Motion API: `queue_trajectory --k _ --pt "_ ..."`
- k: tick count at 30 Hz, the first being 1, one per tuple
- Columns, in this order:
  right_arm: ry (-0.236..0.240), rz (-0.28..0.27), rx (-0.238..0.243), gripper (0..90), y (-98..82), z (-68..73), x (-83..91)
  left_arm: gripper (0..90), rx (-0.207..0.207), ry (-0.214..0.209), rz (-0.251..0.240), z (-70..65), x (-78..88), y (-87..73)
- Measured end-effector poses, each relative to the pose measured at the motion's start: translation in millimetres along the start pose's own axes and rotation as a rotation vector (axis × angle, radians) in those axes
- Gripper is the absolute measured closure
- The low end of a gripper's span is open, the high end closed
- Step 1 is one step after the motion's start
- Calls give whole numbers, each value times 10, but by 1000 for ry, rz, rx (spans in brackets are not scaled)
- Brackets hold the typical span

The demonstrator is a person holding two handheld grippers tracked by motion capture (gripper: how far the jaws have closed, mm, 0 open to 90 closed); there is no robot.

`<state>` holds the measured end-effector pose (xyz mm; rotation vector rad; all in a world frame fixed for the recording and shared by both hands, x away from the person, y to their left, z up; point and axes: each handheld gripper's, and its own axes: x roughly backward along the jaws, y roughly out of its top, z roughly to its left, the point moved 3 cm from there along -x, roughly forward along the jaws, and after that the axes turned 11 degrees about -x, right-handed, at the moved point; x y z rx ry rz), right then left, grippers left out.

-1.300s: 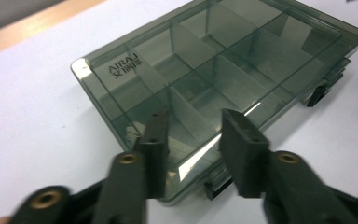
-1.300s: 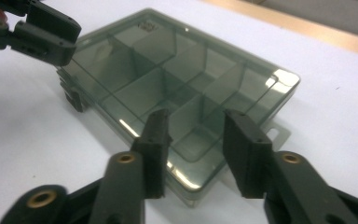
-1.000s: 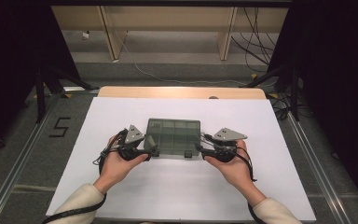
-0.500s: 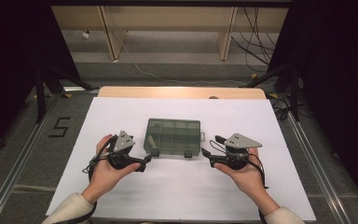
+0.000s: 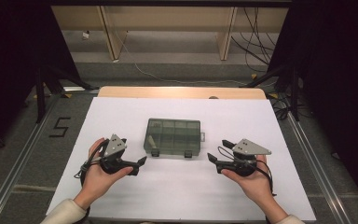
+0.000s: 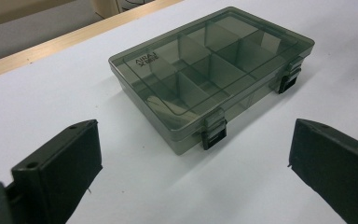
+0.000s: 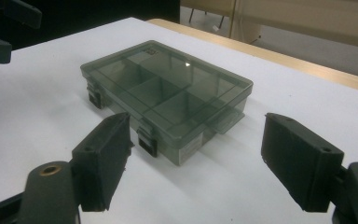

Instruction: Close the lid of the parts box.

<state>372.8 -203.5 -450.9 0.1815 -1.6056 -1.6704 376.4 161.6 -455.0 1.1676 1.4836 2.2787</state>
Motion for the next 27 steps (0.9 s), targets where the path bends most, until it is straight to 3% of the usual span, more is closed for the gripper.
queue_trajectory --k 5,6,15,26,27 --pt "-12 -17 10 247 -10 -22 54 18 14 0 -13 -13 44 -15" --pt "-7 -9 -11 246 -19 -11 70 18 5 7 -10 -7 58 -19" --pt "-18 -31 -4 246 -50 -40 136 27 1 7 -34 -13 127 -50" --pt "-22 -15 -15 245 -108 -33 227 31 8 7 -27 -39 169 -102" --pt "-18 -47 -2 245 -104 -44 218 31 9 5 -29 -39 170 -104"
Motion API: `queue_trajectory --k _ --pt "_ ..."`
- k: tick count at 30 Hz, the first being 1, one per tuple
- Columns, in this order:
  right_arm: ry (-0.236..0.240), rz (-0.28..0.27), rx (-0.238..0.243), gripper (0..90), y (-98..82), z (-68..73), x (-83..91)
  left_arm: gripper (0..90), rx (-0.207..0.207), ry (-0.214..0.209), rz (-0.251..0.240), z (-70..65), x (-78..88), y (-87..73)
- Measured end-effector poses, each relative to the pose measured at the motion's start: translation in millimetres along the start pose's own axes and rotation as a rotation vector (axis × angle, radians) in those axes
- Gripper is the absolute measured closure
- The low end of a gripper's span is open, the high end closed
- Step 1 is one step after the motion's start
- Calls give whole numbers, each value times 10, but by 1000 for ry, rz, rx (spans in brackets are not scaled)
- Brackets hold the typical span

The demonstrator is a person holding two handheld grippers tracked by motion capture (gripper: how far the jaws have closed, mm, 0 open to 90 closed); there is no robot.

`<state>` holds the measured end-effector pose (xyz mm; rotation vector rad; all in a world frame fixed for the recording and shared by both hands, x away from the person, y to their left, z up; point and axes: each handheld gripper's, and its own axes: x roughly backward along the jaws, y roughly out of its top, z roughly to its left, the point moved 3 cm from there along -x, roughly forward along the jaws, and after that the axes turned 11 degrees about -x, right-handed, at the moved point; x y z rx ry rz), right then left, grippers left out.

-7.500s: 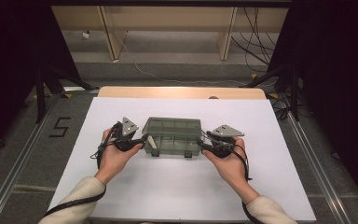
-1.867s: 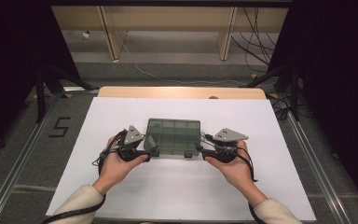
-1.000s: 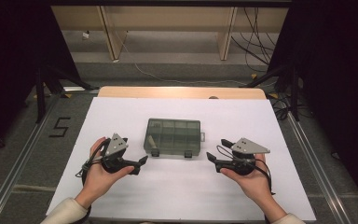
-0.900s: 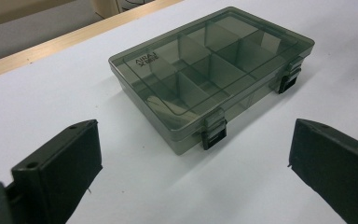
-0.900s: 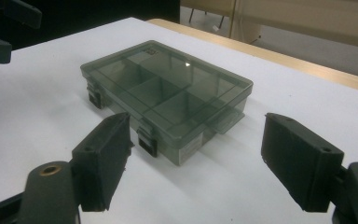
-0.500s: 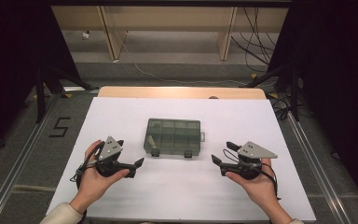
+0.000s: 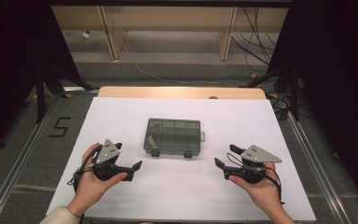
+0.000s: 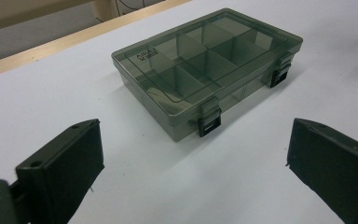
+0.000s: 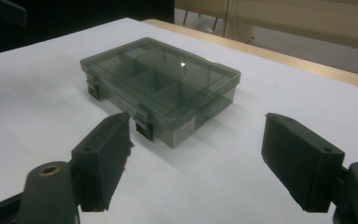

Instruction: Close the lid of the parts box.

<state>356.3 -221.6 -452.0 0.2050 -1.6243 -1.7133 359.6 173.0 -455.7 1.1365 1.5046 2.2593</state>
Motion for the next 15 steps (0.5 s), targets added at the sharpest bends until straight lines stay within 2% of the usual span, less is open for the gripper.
queue_trajectory --k 1,2,3,4,5,6,7,8,10,11,13,14,15 --pt "0 20 -17 245 -11 9 16 31 1 -3 -2 -1 2 -2" --pt "-7 23 1 245 -8 -7 34 31 2 -1 -2 0 8 -4" --pt "-14 39 -11 245 -15 -2 58 32 1 1 -2 1 13 -6" --pt "-12 17 2 245 -16 -10 51 32 -4 0 -2 6 18 -8" --pt "-13 49 -12 245 -27 -2 85 32 4 2 -3 3 22 -12" --pt "-8 -5 -4 245 -27 -10 56 33 -1 2 -1 6 27 -16" --pt "-12 50 -17 245 -38 -2 108 34 1 -3 -3 7 31 -20" --pt "-14 27 -13 245 -41 -5 103 34 3 -4 -3 6 34 -24" --pt "-9 27 -17 245 -52 -3 119 35 1 3 2 8 47 -35" --pt "-5 -4 -11 245 -51 -8 107 35 3 0 0 7 49 -38" --pt "-18 24 -18 244 -62 -8 145 36 3 5 3 12 61 -47" --pt "-22 14 -2 245 -61 -21 151 37 3 1 2 14 64 -50" --pt "-19 11 -11 244 -68 -14 146 37 5 -1 0 12 68 -55"
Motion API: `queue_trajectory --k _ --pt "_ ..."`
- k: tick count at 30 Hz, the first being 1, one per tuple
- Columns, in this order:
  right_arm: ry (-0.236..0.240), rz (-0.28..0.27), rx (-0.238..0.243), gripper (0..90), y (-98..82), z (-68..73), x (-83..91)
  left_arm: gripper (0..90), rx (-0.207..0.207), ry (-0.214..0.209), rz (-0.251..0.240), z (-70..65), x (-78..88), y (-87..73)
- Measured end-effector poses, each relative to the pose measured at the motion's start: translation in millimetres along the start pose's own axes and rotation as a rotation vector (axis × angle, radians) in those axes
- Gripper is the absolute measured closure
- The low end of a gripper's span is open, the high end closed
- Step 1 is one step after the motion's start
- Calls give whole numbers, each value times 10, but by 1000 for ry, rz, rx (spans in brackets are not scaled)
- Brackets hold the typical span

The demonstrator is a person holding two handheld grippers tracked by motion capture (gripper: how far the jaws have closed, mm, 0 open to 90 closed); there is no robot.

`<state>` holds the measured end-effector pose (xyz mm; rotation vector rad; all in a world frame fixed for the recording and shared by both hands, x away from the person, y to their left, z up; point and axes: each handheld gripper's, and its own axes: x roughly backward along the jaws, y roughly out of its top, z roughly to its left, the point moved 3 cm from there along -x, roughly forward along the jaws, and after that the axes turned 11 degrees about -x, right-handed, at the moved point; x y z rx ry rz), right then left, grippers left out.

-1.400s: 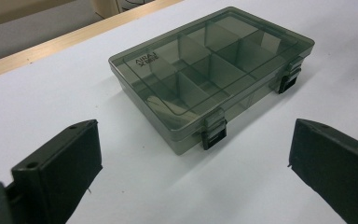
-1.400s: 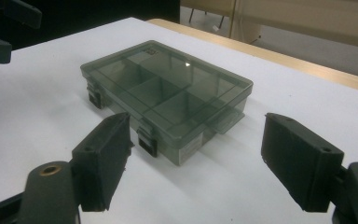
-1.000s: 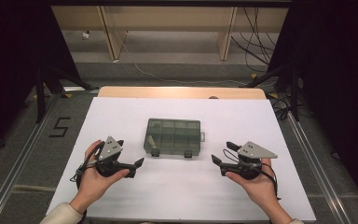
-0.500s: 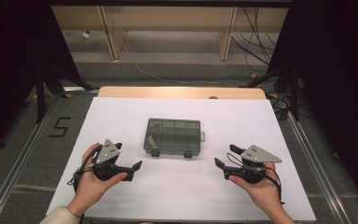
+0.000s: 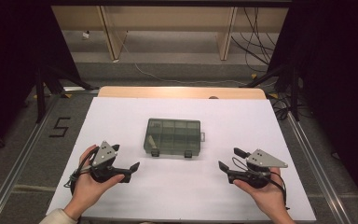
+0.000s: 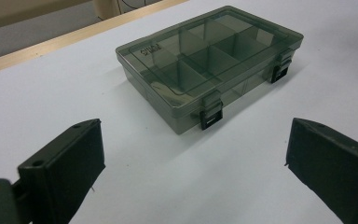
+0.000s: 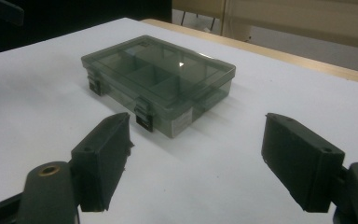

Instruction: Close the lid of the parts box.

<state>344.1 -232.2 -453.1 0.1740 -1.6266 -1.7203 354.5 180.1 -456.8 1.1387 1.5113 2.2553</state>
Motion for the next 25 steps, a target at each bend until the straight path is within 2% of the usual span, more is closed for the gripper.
queue_trajectory --k 1,4,6,8,9,10,13,16,21,22,24,25 --pt "1 4 -12 245 -9 8 6 37 1 4 4 -1 8 -5" --pt "1 4 11 245 -17 -9 13 40 2 4 2 1 16 -18" --pt "5 11 3 246 -25 -2 18 42 6 8 5 6 23 -27" --pt "-2 29 5 246 -29 0 32 43 7 8 1 11 26 -28" --pt "9 48 -12 246 -38 13 36 43 11 3 -2 7 25 -26" --pt "9 47 -11 246 -40 13 34 44 1 5 -2 13 26 -25" --pt "8 20 -4 246 -46 9 14 45 7 11 3 9 26 -29" --pt "8 17 -8 246 -46 6 16 47 3 9 3 13 18 -31" --pt "11 39 -10 246 -52 3 34 48 6 10 8 5 7 -37" --pt "13 20 -12 246 -53 5 19 48 5 11 9 5 6 -37" --pt "15 26 -16 246 -53 11 26 48 8 10 9 7 5 -37" --pt "23 0 -15 246 -57 13 -3 48 7 10 8 11 4 -38"
